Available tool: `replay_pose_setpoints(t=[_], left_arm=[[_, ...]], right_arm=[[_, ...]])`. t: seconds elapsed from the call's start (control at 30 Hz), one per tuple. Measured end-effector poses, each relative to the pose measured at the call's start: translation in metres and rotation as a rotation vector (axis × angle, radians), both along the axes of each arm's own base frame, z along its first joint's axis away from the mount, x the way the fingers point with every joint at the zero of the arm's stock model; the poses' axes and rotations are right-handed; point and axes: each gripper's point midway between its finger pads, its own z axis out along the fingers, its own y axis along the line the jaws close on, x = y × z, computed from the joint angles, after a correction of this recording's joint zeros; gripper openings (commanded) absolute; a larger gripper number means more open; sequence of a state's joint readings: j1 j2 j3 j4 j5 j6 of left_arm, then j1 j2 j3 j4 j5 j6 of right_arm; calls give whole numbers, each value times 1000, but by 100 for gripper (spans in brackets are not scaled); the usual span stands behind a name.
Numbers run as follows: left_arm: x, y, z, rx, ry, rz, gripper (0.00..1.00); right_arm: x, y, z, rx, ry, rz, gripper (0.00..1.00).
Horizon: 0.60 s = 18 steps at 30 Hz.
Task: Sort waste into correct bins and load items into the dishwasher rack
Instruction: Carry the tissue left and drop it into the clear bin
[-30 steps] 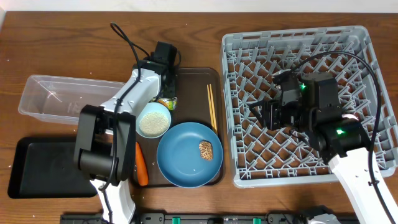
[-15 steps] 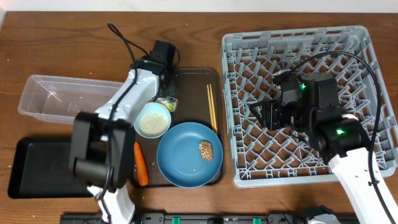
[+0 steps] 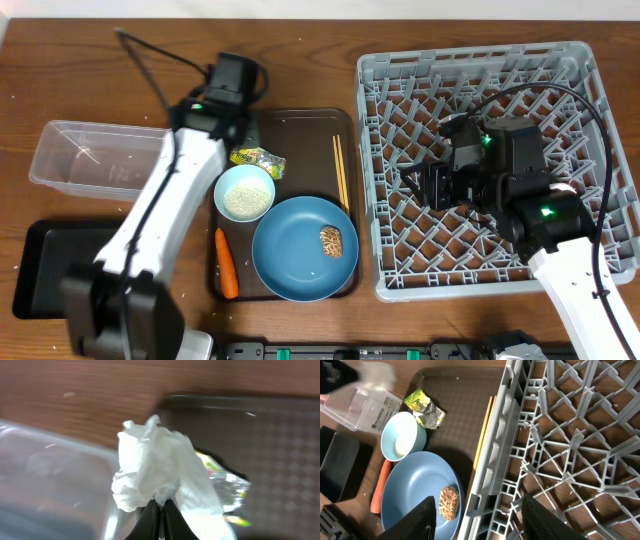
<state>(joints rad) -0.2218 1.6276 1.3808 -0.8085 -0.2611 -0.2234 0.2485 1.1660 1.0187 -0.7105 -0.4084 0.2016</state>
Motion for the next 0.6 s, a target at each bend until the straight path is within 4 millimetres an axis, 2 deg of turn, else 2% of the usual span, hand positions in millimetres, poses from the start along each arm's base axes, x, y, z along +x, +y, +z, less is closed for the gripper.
replay_pose_setpoints(t=[0.13, 0.2, 0.3, 0.33, 0.37, 0.4, 0.47, 0.6], left_arm=[[-26, 43, 26, -6, -27, 184, 6], [-35, 60, 33, -11, -37, 265, 6], [-38, 80, 32, -20, -48, 359, 7], [-38, 85, 29, -24, -43, 385, 10], [-38, 90, 25, -24, -36, 407, 17], [-38, 94, 20, -25, -24, 427, 29], [-34, 98, 10, -38, -14, 451, 41], [-20, 94, -1, -96, -25, 454, 44]], right_arm=[[0, 0, 0, 0, 0, 0, 52], [0, 0, 0, 0, 0, 0, 53], [0, 0, 0, 0, 0, 0, 54], [0, 0, 0, 0, 0, 0, 54], [0, 0, 0, 0, 0, 0, 54], [0, 0, 0, 0, 0, 0, 54], [0, 0, 0, 0, 0, 0, 55], [0, 0, 0, -1, 1, 0, 55]])
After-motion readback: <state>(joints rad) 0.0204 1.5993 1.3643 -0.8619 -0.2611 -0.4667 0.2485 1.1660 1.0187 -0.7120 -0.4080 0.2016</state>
